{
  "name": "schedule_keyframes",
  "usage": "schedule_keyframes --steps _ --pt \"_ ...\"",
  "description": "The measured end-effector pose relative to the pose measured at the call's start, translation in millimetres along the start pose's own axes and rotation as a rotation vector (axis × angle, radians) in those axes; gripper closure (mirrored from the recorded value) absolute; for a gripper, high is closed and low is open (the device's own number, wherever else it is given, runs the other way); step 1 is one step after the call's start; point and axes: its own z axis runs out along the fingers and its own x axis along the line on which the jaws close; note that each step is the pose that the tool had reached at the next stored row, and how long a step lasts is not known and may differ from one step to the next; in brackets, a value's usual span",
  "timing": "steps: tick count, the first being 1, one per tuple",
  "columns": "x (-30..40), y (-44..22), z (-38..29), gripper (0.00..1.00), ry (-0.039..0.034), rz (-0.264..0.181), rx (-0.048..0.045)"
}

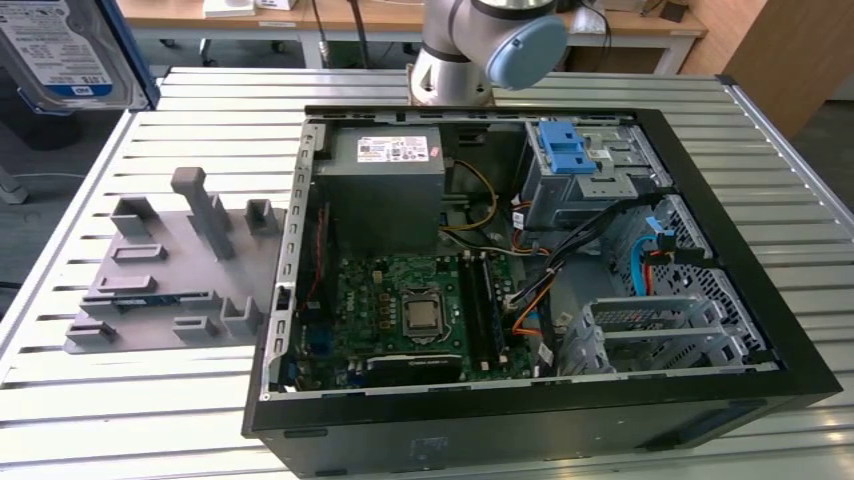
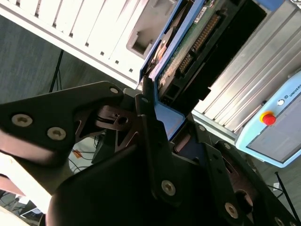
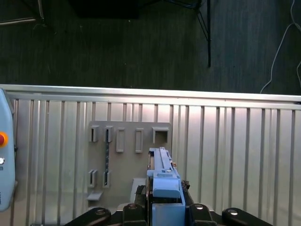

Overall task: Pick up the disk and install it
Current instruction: 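Pick up the disk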

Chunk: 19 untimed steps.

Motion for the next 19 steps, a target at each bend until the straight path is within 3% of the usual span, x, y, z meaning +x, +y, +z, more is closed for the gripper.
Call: schedule_keyframes --steps 3,9,19 --pt "1.2 -6.5 -0.1 0.64 0.0001 0.0 -0.0001" --pt "10.0 -9.2 -0.1 0.64 0.0 0.0 0.0" --pt "13.1 -22.1 0.4 0.64 0.0 0.002 0.0"
